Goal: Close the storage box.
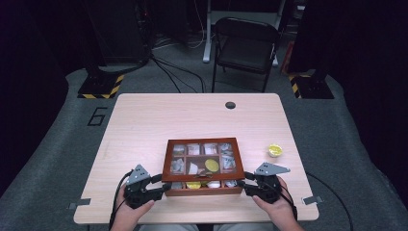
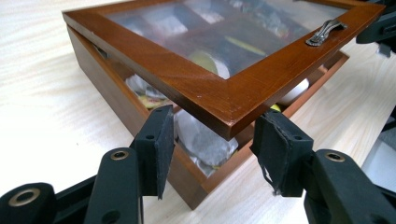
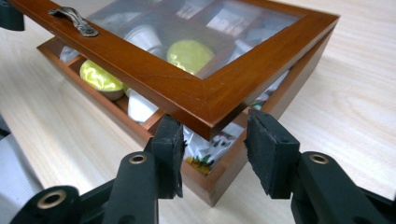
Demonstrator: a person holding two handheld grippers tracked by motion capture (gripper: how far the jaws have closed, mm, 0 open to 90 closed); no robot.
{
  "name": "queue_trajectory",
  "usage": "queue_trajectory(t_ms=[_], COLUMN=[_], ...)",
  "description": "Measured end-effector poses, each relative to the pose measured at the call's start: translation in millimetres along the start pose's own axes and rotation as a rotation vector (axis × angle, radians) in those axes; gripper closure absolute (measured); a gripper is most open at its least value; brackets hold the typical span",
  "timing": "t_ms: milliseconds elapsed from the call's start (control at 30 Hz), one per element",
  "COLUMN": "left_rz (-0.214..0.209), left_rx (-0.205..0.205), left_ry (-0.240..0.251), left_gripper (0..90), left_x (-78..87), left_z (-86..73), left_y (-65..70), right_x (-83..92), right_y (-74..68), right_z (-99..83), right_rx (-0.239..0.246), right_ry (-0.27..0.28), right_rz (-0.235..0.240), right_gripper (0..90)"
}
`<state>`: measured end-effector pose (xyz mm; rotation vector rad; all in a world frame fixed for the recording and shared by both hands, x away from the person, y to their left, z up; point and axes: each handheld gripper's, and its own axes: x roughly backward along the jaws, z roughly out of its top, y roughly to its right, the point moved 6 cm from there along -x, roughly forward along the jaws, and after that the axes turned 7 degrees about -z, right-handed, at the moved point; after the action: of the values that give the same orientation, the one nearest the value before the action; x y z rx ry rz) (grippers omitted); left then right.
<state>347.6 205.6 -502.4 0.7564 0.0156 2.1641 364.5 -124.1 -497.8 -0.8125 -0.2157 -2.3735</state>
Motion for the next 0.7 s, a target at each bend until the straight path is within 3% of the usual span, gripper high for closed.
queue_trajectory(t_ms=[167, 267, 700], left_rz=[-0.008, -0.003, -0.016], left_rx=[0.004, -0.045, 0.012], left_ry=[-0.023, -0.050, -0.097], left_gripper=[48.6, 48.6, 48.4], left_x=[-3.8, -5.1, -7.5], left_z=[-6.6, -8.3, -17.1], left_y=[-0.1, 3.9, 3.0], right_x=[-3.7, -4.1, -6.3], right_y=[-0.4, 0.0, 1.4], right_z=[-7.1, -10.9, -20.0], right_rx=[-0.003, 0.016, 0.017], right_ry=[-0.027, -0.039, -0.097], right_rz=[0.011, 0.012, 0.031], right_gripper=[56.2, 55.2, 54.1])
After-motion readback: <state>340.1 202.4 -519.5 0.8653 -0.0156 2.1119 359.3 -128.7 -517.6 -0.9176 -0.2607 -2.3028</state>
